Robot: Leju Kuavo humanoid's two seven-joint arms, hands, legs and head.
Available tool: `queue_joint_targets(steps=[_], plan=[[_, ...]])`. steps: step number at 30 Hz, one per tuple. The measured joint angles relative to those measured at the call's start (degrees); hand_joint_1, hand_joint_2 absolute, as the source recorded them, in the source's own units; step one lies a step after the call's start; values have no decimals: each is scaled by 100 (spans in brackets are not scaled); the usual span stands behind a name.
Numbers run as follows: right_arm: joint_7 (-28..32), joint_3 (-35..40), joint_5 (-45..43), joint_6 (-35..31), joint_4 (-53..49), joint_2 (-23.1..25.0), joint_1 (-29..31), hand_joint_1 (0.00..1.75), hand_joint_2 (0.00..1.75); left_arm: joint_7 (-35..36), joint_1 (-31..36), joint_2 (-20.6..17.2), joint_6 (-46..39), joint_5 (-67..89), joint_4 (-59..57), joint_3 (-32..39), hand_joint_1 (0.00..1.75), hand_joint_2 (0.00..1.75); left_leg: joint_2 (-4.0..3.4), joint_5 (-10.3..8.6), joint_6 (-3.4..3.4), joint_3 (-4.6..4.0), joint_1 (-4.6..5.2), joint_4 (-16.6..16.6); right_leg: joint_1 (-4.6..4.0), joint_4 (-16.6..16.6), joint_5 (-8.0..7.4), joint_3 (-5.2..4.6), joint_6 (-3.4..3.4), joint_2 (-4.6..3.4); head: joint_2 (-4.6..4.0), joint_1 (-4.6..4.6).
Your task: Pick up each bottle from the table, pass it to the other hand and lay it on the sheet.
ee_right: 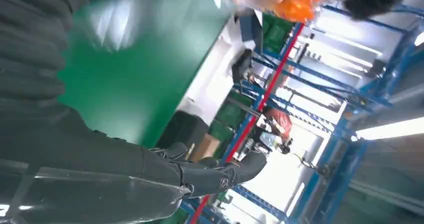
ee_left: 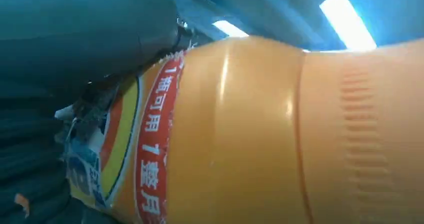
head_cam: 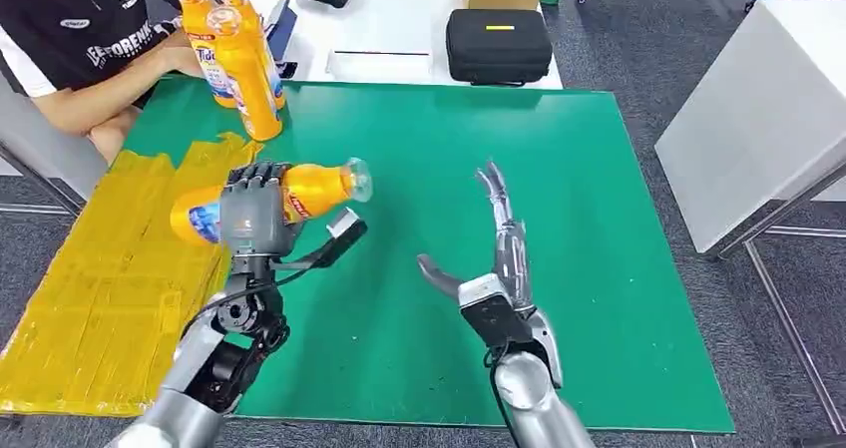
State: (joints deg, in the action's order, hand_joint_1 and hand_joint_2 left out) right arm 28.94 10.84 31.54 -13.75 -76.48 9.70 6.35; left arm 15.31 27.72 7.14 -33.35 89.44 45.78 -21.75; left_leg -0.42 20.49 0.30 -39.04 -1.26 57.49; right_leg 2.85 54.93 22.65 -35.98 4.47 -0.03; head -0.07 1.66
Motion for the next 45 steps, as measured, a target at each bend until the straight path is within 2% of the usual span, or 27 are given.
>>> queue_joint_targets(steps=[4, 8, 13, 21, 22, 23, 24, 35, 45], plan=[[4, -70, -50, 55, -258, -33, -81, 0, 175, 412, 338, -266, 314, 26, -739, -600, 175, 175, -1, -2, 1, 0, 0, 0, 1, 1, -1, 1, 0, -1, 0, -4], [6, -155, -85, 59, -426, -50, -146, 0, 175, 565, 580, -476, 552, 31, -1308, -860, 175, 175, -3, -2, 1, 0, 1, 0, 1, 1, -1, -1, -1, -2, 0, -4], [-4, -205, -53, 90, -529, -52, -190, 0, 175, 890, 775, -692, 880, 33, -1832, -915, 175, 175, -3, -1, 0, 0, 0, 0, 0, 1, 0, -2, -2, -3, 0, -4], [-66, -277, 125, 90, -601, -33, -250, 0, 175, 1723, 946, -913, 911, 31, -2137, -915, 175, 175, -3, -2, 1, -1, 0, 0, 1, 1, 0, 0, -2, 0, 0, -6], [-66, -277, 127, 90, -601, -31, -255, 0, 175, 1770, 964, -929, 900, 31, -2154, -913, 45, 175, -2, -2, 1, -1, 0, 0, 1, 1, 0, 1, -2, 0, 0, -4], [-66, -277, 131, 90, -601, -24, -259, 0, 175, 1802, 979, -953, 880, 31, -2172, -915, 45, 175, -2, -2, 1, -1, 0, 0, 1, 1, 0, 1, -2, 0, 0, -4], [-66, -277, 131, 90, -601, -22, -260, 0, 175, 1813, 992, -972, 858, 31, -2194, -913, 0, 175, -2, -2, 1, -1, 0, 0, 1, 1, 0, 1, -2, 0, 0, -4], [-103, -277, 205, 74, -599, 26, -260, 0, 175, 1778, 1002, -1042, 295, 41, -2351, -989, 0, 175, -2, -2, 0, -1, 0, 0, 1, 1, 0, 0, -2, -1, 0, -4], [-114, -277, 219, 55, -599, 59, -260, 0, 175, 1013, 925, -935, 67, 46, -2393, -570, 0, 175, -2, -2, 0, -1, 0, 0, 1, 1, 0, 1, -2, 0, 0, -4]])
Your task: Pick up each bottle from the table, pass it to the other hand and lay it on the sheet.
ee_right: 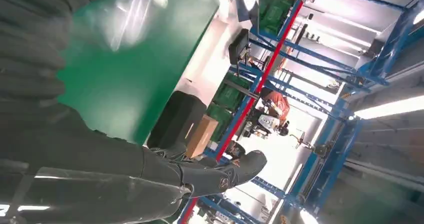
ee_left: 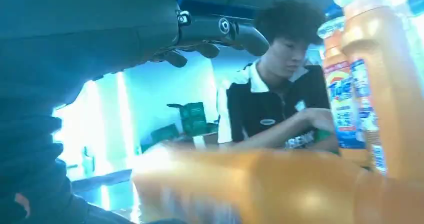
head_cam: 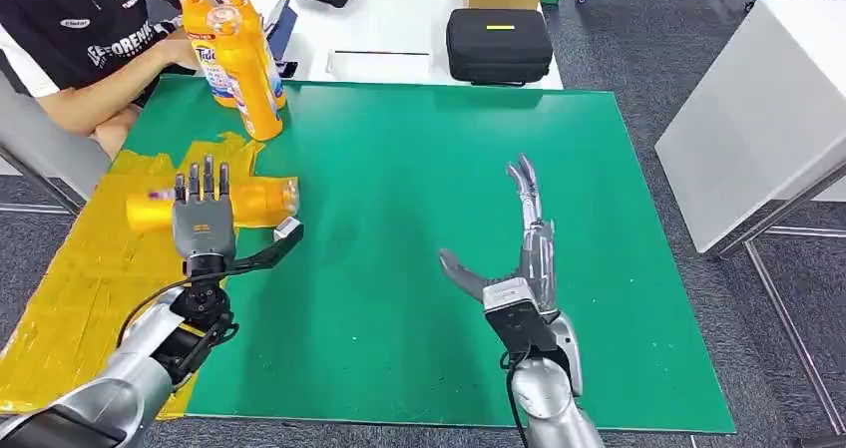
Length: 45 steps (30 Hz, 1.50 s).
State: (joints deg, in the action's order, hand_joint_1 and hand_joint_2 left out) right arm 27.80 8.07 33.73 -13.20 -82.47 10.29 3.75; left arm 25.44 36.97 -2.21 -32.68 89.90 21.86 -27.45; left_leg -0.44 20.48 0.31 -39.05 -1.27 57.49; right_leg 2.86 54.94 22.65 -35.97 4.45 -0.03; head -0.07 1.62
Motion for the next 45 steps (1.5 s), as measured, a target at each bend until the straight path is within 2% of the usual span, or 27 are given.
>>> queue_joint_targets(steps=[5, 8, 10, 13, 17, 18, 21, 24, 26, 31, 34, 37, 45], plan=[[-7, 0, 7, -9, 0, 0, 0, 0, 175, -311, -42, 94, -68, -42, -22, 299, 0, 175, 0, 0, 0, 0, 0, 0, 0, 0, 0, 0, 0, 0, 0, 0], [-9, 0, 7, -15, 0, 0, 0, 0, 175, -904, -96, 184, -245, -311, -22, 593, 0, 175, 0, 0, 0, 0, 0, 0, 0, 0, 0, -1, 0, 0, 0, 0], [-9, 0, 7, -20, 0, 0, 0, 0, 175, -1584, -131, 271, -427, -722, -22, 943, 0, 175, 0, 0, 0, 0, 0, 0, 0, 0, 0, -1, 0, 0, 0, 0], [-4, 0, -113, 2, 0, 2, -6, 0, 175, -2971, -189, 466, -534, -1661, 37, 1526, 0, 175, 0, 0, 0, 0, 0, 0, 1, 0, 0, -1, 0, 0, 0, 0], [149, -11, -689, 271, 2, 6, -11, 0, 175, -4890, -271, 792, 92, -3373, 325, 2376, 0, 175, 1, 0, 0, 0, 2, 1, 1, -1, 0, 0, 0, 1, 0, 0], [219, -18, -888, 348, 13, 4, -11, 0, 0, -5221, -308, 869, 380, -3750, 420, 2514, 0, 175, 0, 0, 0, 0, 2, 1, 1, -1, -1, 0, 1, 0, 0, 2], [371, -55, -1470, 624, 59, 4, -12, 0, 0, -5966, -466, 1084, 1403, -4885, 856, 2906, 0, 175, 1, 0, 0, 0, 2, 1, 1, -1, -1, 0, 1, 0, 0, 2], [437, -61, -1961, 966, 114, 0, -13, 0, 0, -6249, -675, 1228, 2577, -5918, 1371, 3034, 0, 175, 0, 1, 0, 0, 2, 1, 0, -1, -1, 0, 1, 0, 0, 2], [463, -74, -2181, 1121, 146, -7, -17, 0, 0, -6273, -817, 1272, 3350, -6563, 1710, 3038, 0, 175, 0, 1, 0, 0, 1, 1, 0, -1, 0, 0, 0, 0, 0, 0], [448, -162, -2587, 1497, 175, -41, -70, 0, 0, -6135, -1065, 1298, 4649, -7768, 2255, 3014, 0, 175, 0, 2, -1, 0, 1, 0, 0, -1, 1, 0, 0, 0, 0, 0], [218, -267, -2780, 1937, 195, -98, -87, 0, 0, -5921, -1190, 1281, 5688, -8665, 2389, 2985, 0, 175, 1, 2, 0, 0, 1, 0, 1, -1, 2, 2, 0, 0, 0, 2], [85, -409, -2809, 2182, 225, -153, -110, 0, 0, -5884, -1341, 1257, 6028, -9036, 2481, 2926, 0, 175, 1, 2, 0, 0, 2, 0, 1, -1, 1, 1, 1, 0, 0, 2], [-9, -656, -2778, 2341, 278, -212, -127, 0, 0, -5811, -1555, 1202, 6170, -9222, 2654, 2811, 0, 175, 1, 2, 0, 0, 2, 0, 0, -1, 0, 2, 1, 0, 0, 2]])
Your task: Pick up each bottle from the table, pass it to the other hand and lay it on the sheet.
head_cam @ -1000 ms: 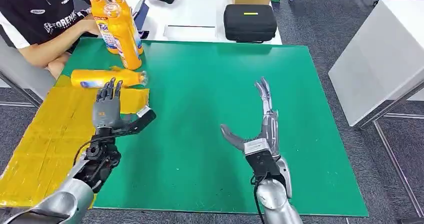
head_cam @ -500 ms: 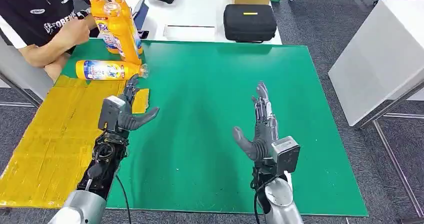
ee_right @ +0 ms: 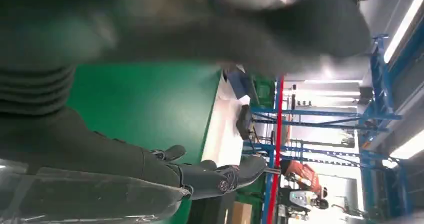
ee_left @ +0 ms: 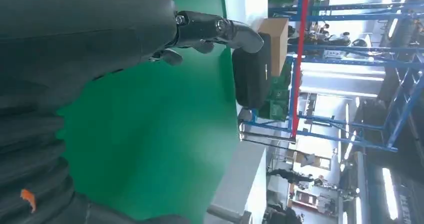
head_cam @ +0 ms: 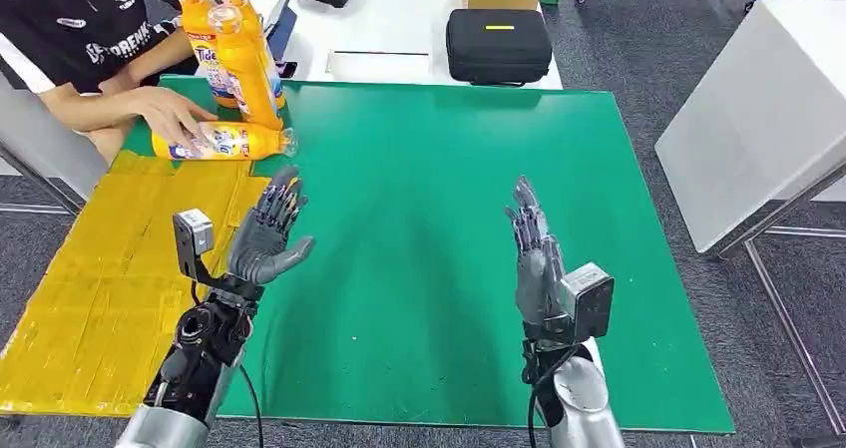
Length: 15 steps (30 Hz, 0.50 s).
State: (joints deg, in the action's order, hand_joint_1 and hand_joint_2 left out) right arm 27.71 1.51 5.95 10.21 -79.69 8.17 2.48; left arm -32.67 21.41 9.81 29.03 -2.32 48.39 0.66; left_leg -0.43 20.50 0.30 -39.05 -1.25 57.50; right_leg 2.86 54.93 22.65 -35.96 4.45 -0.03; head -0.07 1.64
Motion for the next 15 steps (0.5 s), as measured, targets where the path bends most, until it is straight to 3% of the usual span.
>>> queue_joint_targets(steps=[2, 3, 15], plan=[[0, -83, 11, 126, 22, -11, 1, 0, 0, 28, -98, -22, 54, -74, 85, -70, 0, 175, 0, 0, 0, 0, 0, 0, 0, 0, 0, 1, 0, 0, 0, 0], [13, -132, 13, 204, 35, -13, 2, 0, 0, 26, -160, -30, 63, -89, 141, -106, 0, 0, 0, 1, 0, 0, 0, 0, 0, 0, 1, 1, 0, 0, 0, -2], [230, -549, 477, 557, 197, 72, 116, 0, 0, -263, -825, -81, 179, -118, 1053, -369, 0, 0, 0, 1, -1, -1, -1, -1, 0, 0, 2, 0, -1, 1, 0, 0]])
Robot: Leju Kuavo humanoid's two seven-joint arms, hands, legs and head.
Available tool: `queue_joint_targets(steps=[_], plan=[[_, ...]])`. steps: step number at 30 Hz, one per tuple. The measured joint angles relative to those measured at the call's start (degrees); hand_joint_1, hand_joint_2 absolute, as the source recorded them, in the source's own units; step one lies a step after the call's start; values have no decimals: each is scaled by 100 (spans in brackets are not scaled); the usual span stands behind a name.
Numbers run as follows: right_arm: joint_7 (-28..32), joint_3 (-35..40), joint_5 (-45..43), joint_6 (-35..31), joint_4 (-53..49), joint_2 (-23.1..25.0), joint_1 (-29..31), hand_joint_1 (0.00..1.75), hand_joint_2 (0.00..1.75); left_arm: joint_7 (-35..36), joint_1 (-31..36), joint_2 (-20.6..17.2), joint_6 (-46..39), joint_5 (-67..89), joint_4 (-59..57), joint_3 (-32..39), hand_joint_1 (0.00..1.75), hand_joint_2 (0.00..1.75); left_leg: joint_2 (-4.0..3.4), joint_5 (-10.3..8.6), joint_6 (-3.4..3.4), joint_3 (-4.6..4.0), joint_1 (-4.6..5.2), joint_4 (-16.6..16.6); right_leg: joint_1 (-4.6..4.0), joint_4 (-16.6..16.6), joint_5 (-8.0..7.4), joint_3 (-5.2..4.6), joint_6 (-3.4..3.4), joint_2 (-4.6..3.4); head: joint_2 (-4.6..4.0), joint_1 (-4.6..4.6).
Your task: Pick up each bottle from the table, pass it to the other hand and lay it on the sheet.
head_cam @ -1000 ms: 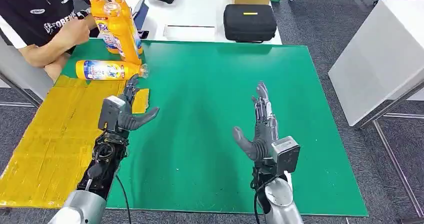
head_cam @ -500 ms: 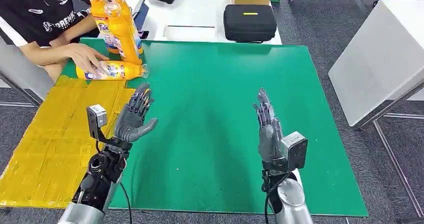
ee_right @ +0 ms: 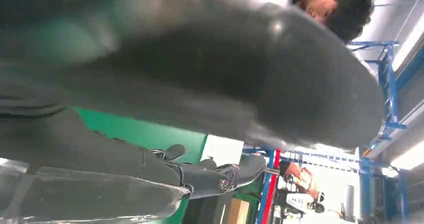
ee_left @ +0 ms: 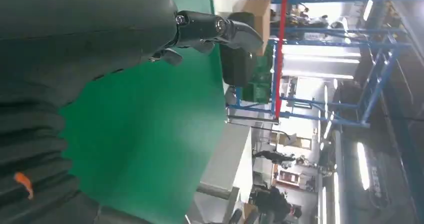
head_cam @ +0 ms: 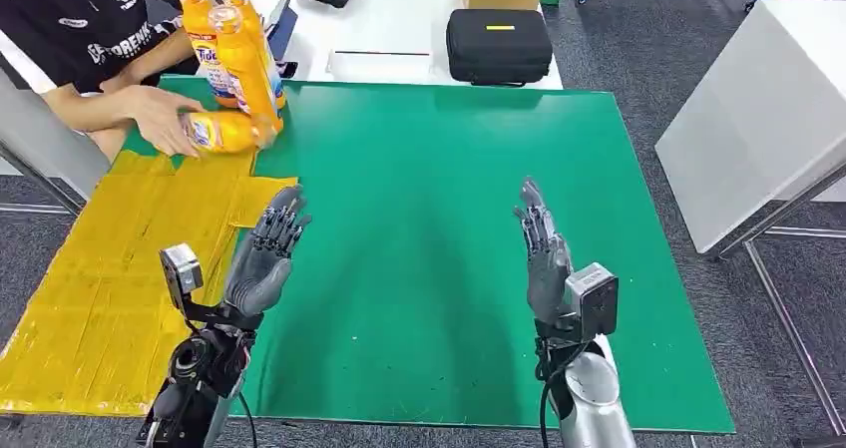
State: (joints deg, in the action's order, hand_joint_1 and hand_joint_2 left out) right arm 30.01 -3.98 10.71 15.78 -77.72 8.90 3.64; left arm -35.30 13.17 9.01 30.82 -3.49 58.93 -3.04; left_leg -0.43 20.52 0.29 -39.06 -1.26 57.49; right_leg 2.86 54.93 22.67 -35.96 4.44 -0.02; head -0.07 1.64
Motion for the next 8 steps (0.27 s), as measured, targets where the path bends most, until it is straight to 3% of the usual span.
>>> queue_joint_targets(steps=[8], plan=[[0, -35, 61, 37, 57, 39, 51, 0, 0, -70, -42, 0, -26, 120, 127, -92, 0, 0, 1, -1, 1, 0, 1, 0, 1, 0, -1, 1, 2, 0, 0, 0]])
